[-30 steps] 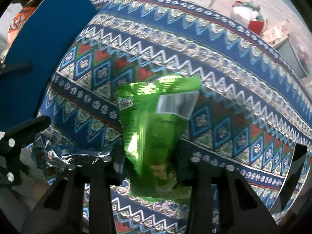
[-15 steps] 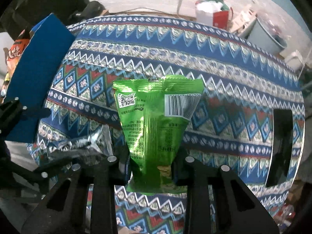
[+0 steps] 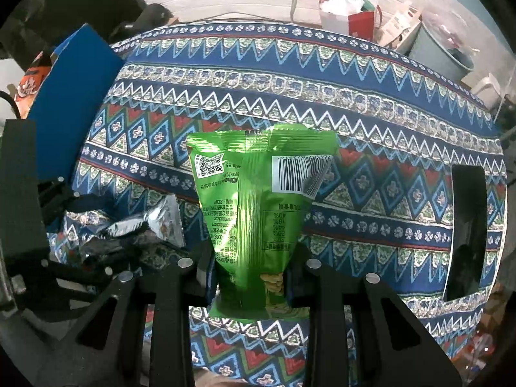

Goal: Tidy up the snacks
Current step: 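Grasp the green bag with the right tool while the left tool grasps the silver foil pack, then carry both packs over the box and open the left tool to drop the foil pack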

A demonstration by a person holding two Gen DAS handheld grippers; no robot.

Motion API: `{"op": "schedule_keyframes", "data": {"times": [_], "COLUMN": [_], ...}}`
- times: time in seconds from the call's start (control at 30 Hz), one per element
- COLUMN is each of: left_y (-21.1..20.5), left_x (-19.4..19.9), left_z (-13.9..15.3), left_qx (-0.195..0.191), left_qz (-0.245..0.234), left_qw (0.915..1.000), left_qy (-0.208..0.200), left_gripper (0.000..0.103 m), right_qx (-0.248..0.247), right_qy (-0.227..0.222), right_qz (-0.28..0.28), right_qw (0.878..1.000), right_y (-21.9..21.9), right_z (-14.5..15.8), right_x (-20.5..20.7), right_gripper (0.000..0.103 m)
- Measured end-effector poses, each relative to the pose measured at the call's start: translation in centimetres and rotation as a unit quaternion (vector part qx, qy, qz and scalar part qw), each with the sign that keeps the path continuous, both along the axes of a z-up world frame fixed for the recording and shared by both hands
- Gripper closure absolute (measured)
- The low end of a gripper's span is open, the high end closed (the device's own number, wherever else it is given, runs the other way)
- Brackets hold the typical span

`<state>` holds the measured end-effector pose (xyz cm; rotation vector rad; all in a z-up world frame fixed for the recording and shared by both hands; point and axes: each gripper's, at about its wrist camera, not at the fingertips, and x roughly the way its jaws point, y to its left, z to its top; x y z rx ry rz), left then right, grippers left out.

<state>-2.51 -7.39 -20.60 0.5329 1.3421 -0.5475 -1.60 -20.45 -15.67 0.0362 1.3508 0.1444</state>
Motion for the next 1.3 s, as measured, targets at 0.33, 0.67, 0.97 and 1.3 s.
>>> {"op": "schedule_keyframes", "data": {"times": [0.33, 0.67, 0.97, 1.3], "left_y": [0.6, 2.0, 3.2, 5.2], "left_x": [1.5, 1.7, 2.0, 2.2], "left_z": [2.0, 6.2, 9.9, 14.1], "left_qx": [-0.003, -0.021, -0.049, -0.08], "left_qz": [0.027, 0.057, 0.094, 0.12], "left_qw": [0.9991, 0.9946, 0.9882, 0.9787], "left_qy": [-0.032, -0.083, -0.111, -0.146], "left_gripper": [0.077, 0.077, 0.077, 0.077], "right_qx": [0.0, -0.002, -0.003, 0.01], "right_qy": [-0.017, -0.048, -0.095, -0.151], "right_qz": [0.0, 0.007, 0.016, 0.028], "right_qw": [1.0, 0.999, 0.995, 0.988], "right_y": [0.6, 1.7, 2.9, 4.7], "right_z": [0.4, 2.5, 5.9, 9.9], "right_x": [0.6, 0.5, 0.4, 0.4], "right_gripper": [0.074, 0.074, 0.074, 0.074]}}
